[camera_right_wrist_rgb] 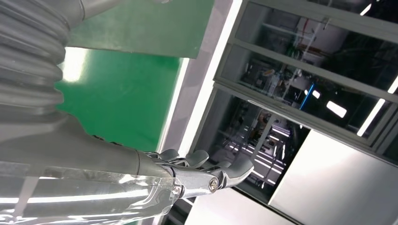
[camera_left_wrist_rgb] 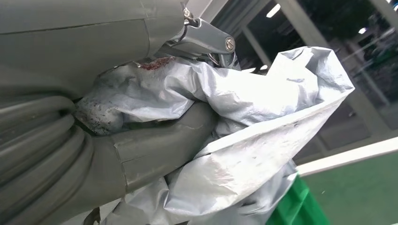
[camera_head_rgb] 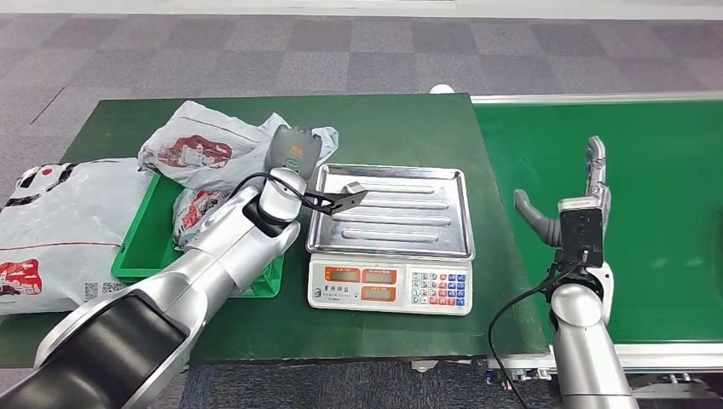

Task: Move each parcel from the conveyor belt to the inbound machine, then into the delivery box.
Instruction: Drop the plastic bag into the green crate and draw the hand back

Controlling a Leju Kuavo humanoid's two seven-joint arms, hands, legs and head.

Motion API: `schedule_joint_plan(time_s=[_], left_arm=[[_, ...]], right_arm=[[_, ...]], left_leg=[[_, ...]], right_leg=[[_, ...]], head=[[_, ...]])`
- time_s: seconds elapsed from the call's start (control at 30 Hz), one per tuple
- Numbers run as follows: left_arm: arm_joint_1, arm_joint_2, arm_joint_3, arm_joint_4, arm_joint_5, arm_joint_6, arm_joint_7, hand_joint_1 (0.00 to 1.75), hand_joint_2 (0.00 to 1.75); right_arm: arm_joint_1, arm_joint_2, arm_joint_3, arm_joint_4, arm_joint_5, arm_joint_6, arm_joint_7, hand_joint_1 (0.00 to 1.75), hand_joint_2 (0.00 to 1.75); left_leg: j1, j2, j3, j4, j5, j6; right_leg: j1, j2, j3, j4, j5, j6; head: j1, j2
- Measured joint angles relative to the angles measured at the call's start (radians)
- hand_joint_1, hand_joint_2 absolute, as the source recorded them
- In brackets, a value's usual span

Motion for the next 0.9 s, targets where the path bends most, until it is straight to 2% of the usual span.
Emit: schedule_joint_plan(time_s=[0.33,0.37,0.47,0.5,0.73,0.9], left_arm=[[0.001,0.011,0.032,0.007,-0.001,-0.055,0.039,1.75,1.75],[0.001,0.012,0.036,0.007,-0.001,-0.059,0.041,1.68,1.75],[-0.001,0.013,0.046,0.008,-0.001,-0.092,0.051,0.39,1.75],[-0.001,0.015,0.048,0.009,-0.001,-0.100,0.053,0.02,1.75],[0.000,0.026,0.059,0.012,-0.001,-0.063,0.070,0.00,1.75],[0.004,0.029,0.079,0.010,-0.001,0.007,0.065,0.00,1.75]], right_arm=[[-0.010,-0.002,0.000,0.005,0.010,0.016,0.012,0.00,1.75],[-0.012,-0.002,0.000,0.006,0.011,0.017,0.013,0.00,1.75],[-0.019,-0.002,0.000,0.013,0.012,0.019,0.014,0.00,1.75],[-0.021,-0.003,0.000,0.015,0.012,0.019,0.014,0.00,1.75],[-0.017,-0.004,0.000,0.017,0.012,0.018,0.013,0.00,1.75],[-0.010,-0.004,0.000,0.017,0.012,0.018,0.016,0.00,1.75]], left_leg=[[0.000,0.000,0.000,0.000,0.000,0.000],[0.000,0.000,0.000,0.000,0.000,0.000],[0.000,0.000,0.000,0.000,0.000,0.000],[0.000,0.000,0.000,0.000,0.000,0.000],[0.000,0.000,0.000,0.000,0.000,0.000],[0.000,0.000,0.000,0.000,0.000,0.000]], right_leg=[[0.000,0.000,0.000,0.000,0.000,0.000],[0.000,0.000,0.000,0.000,0.000,0.000],[0.000,0.000,0.000,0.000,0.000,0.000],[0.000,0.000,0.000,0.000,0.000,0.000],[0.000,0.000,0.000,0.000,0.000,0.000],[0.000,0.000,0.000,0.000,0.000,0.000]], head=[[0.000,0.000],[0.000,0.000],[0.000,0.000],[0.000,0.000],[0.000,0.000],[0.000,0.000]])
